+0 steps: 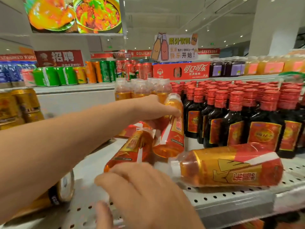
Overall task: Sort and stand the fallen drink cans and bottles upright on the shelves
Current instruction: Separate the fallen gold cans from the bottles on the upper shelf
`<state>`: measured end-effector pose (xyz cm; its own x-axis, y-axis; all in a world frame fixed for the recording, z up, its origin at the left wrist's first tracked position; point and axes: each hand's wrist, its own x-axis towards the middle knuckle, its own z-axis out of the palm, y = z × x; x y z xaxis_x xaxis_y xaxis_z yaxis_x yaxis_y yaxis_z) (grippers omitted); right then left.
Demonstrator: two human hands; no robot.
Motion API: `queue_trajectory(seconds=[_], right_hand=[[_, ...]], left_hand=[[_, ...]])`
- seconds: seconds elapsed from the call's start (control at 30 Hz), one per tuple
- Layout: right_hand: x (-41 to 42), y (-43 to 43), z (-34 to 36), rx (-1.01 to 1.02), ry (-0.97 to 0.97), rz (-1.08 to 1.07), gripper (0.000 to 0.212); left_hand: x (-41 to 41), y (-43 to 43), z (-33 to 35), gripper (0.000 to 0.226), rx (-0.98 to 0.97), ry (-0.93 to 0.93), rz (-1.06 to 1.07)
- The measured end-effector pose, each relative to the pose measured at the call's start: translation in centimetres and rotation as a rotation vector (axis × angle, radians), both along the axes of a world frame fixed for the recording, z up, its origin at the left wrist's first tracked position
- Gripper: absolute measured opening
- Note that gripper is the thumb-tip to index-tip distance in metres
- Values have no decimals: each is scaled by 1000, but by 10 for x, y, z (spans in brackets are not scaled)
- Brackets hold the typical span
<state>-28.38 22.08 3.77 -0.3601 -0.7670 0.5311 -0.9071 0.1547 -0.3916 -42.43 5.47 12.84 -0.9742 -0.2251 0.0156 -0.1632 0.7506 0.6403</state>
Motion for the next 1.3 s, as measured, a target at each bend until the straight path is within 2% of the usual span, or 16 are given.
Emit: queue_trajectory(seconds=[0.03, 0.1, 0.17, 0.2, 0.27, 0.33, 0.43, 0.6, 0.73, 0.83, 0.93, 1.07, 1.2, 1.3], right_hand=[[-10, 5, 6, -105, 148, -76, 25], [-39, 23, 12, -267, 298, -219, 21], [-69, 38, 26, -220, 295, -318, 22], [-82, 42, 33, -187, 291, -363, 23], [-108, 45, 35, -95, 298, -462, 27], [-123, 48, 36, -66, 273, -472, 29], [-133, 47, 35, -30, 213, -458, 26], [-141, 37, 35, 55, 196, -374, 21], [-146, 29, 42, 114, 204, -289, 26], [-146, 20, 51, 115, 234, -235, 28], [-142, 7, 58, 140, 262, -175, 33], [-132, -17, 64, 197, 340, -149, 43], [-118, -52, 74, 246, 392, -117, 50], [-117, -87, 83, 274, 400, -118, 48]], left_hand=[[-1, 2, -6, 67, -37, -2, 19], [-5, 1, -11, 66, -99, 25, 48], [-7, 0, -11, 47, -65, 48, 26], [-7, 1, -12, 45, -41, 17, -2], [-7, 2, -15, 58, -7, -55, -34], [-9, 2, -18, 64, -6, -80, -21], [-11, 4, -19, 69, -51, -85, 11], [-11, 11, -29, 78, -260, -97, 44], [-2, 16, -34, 44, -354, 7, 13], [18, 6, -26, 32, -347, 79, -14], [53, -20, -11, 32, -338, 157, -11], [105, -78, 6, 35, -325, 208, 116], [147, -134, 8, 36, -390, 172, 168], [173, -168, 7, 45, -501, 61, 164]])
